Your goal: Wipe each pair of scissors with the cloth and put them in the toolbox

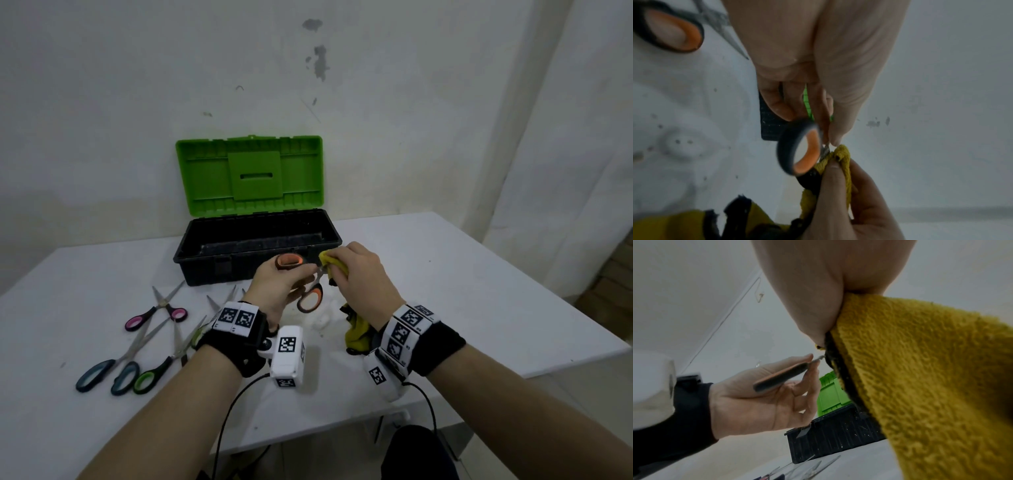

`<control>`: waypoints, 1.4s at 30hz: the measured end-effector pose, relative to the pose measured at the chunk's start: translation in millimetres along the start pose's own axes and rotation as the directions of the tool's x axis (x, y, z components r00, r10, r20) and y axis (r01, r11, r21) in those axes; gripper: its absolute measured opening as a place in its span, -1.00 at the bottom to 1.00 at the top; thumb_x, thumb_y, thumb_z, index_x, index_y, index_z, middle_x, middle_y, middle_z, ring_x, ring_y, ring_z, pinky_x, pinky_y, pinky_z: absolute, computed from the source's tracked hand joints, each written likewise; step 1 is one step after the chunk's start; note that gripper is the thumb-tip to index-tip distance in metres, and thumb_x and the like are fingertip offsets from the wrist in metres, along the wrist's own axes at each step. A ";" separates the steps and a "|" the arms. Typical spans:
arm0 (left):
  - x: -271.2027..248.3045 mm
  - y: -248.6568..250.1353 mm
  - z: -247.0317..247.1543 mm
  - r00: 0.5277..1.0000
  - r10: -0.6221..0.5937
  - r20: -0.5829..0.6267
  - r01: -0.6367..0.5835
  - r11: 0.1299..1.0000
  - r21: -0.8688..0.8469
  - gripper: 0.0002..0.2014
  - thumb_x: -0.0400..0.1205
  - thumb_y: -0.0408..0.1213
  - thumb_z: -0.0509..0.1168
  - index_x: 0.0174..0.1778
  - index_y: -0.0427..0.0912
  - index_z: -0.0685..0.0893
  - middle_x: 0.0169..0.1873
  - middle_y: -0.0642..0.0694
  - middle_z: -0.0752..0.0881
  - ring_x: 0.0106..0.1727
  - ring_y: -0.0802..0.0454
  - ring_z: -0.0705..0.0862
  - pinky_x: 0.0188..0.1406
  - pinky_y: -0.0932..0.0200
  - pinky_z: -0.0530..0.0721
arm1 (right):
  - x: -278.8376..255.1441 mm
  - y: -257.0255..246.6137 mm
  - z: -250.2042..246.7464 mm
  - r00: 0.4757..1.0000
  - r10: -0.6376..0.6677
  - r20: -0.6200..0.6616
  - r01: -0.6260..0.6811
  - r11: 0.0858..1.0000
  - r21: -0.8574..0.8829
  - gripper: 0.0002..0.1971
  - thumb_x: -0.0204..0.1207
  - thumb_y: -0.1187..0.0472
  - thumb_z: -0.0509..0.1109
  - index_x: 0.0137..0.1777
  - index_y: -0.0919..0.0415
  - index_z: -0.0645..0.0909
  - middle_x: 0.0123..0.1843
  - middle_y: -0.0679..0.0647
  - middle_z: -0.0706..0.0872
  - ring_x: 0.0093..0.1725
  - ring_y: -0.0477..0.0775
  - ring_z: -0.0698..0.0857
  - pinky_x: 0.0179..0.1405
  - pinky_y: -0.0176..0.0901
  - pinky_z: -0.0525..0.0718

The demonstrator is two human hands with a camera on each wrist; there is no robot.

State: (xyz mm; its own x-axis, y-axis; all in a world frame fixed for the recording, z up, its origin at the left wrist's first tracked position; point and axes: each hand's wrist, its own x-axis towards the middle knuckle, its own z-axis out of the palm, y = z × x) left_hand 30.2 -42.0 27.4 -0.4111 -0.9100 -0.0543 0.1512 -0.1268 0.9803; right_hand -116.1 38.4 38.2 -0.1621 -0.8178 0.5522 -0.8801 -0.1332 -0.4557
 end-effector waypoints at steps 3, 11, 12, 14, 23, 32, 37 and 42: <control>-0.5 1.3 3.4 0.998 -0.055 0.040 0.060 0.986 -0.158 -0.88 0.65 -0.30 0.42 0.02 -0.28 0.73 -0.17 -0.19 0.82 -0.14 -0.11 0.81 -0.06 0.00 0.73 | 0.8 -3.2 -1.1 0.999 -0.036 -0.001 0.036 0.999 0.011 -0.76 0.61 0.24 0.34 0.24 0.15 0.68 0.09 0.08 0.65 0.04 0.10 0.66 0.06 -0.05 0.65; -3.7 4.6 1.3 0.991 0.116 -0.072 -0.116 0.993 0.016 -0.81 0.74 -0.21 0.30 -0.11 -0.24 0.59 -0.26 -0.15 0.55 -0.47 0.00 0.53 -0.46 0.20 0.63 | 4.1 -2.1 -19.5 0.997 -0.022 -0.074 0.021 1.000 -0.005 -0.80 0.57 0.23 0.36 0.17 0.08 0.67 0.02 0.01 0.67 -0.01 0.09 0.64 -0.01 -0.13 0.62; -4.4 4.7 1.5 0.990 0.126 -0.067 -0.125 0.992 0.020 -0.81 0.74 -0.22 0.30 -0.11 -0.26 0.59 -0.27 -0.17 0.54 -0.46 -0.01 0.53 -0.46 0.21 0.63 | 4.9 -3.7 -20.7 0.997 -0.047 -0.069 0.046 0.999 -0.015 -0.81 0.57 0.24 0.37 0.15 0.08 0.68 0.02 0.01 0.67 -0.02 0.09 0.65 -0.03 -0.09 0.63; -6.2 4.6 3.6 0.988 0.147 -0.040 -0.145 0.989 0.039 -0.84 0.74 -0.27 0.31 -0.09 -0.30 0.59 -0.30 -0.19 0.59 -0.46 -0.02 0.59 -0.45 0.21 0.66 | 5.1 -9.1 -18.1 0.995 -0.098 -0.008 0.097 0.994 -0.053 -0.80 0.57 0.26 0.35 0.16 0.10 0.69 0.03 0.05 0.66 -0.05 0.12 0.65 -0.06 0.02 0.66; -10.2 3.7 7.8 0.980 0.181 -0.087 -0.178 0.983 0.045 -0.84 0.69 -0.38 0.35 -0.14 -0.40 0.64 -0.42 -0.19 0.61 -0.53 -0.03 0.60 -0.49 0.20 0.66 | 14.4 -5.4 -8.9 0.994 -0.034 0.100 0.056 0.972 -0.227 -0.76 0.67 0.21 0.22 0.20 0.08 0.68 0.05 0.10 0.58 -0.10 0.23 0.64 -0.14 0.17 0.68; -12.0 7.4 11.0 0.966 0.252 -0.050 -0.250 0.967 0.052 -0.83 0.72 -0.38 0.31 -0.16 -0.37 0.59 -0.42 -0.24 0.62 -0.55 -0.05 0.55 -0.53 0.21 0.61 | 9.0 -15.9 -6.4 0.974 -0.185 0.135 0.205 0.966 -0.159 -0.79 0.63 0.19 0.29 0.19 0.11 0.69 0.03 0.14 0.60 -0.12 0.26 0.64 -0.20 0.17 0.67; -9.6 4.3 3.1 0.972 0.226 -0.060 -0.221 0.971 0.086 -0.81 0.71 -0.38 0.33 -0.19 -0.38 0.58 -0.32 -0.27 0.51 -0.58 -0.02 0.53 -0.53 0.22 0.59 | 27.6 2.1 -22.7 0.999 0.053 0.007 -0.050 0.982 -0.182 -0.77 0.66 0.18 0.25 0.18 0.11 0.72 0.02 0.09 0.60 -0.06 0.23 0.65 -0.06 0.16 0.67; -7.9 6.3 4.4 0.992 0.070 -0.102 -0.077 0.995 -0.062 -0.75 0.73 -0.34 0.32 -0.26 -0.31 0.52 -0.44 -0.11 0.44 -0.49 -0.02 0.45 -0.56 0.29 0.55 | 11.4 -3.5 -17.6 0.942 -0.290 0.168 0.311 0.944 -0.114 -0.79 0.55 0.29 0.37 0.14 0.12 0.72 0.05 0.09 0.66 -0.07 0.19 0.68 -0.15 0.14 0.69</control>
State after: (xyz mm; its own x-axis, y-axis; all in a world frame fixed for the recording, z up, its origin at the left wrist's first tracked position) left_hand 30.4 -33.9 34.8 -0.3056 -0.9522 -0.0041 0.2382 -0.0806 0.9679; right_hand -122.7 39.5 58.4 0.1774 -0.8261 0.5348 -0.9317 -0.3161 -0.1791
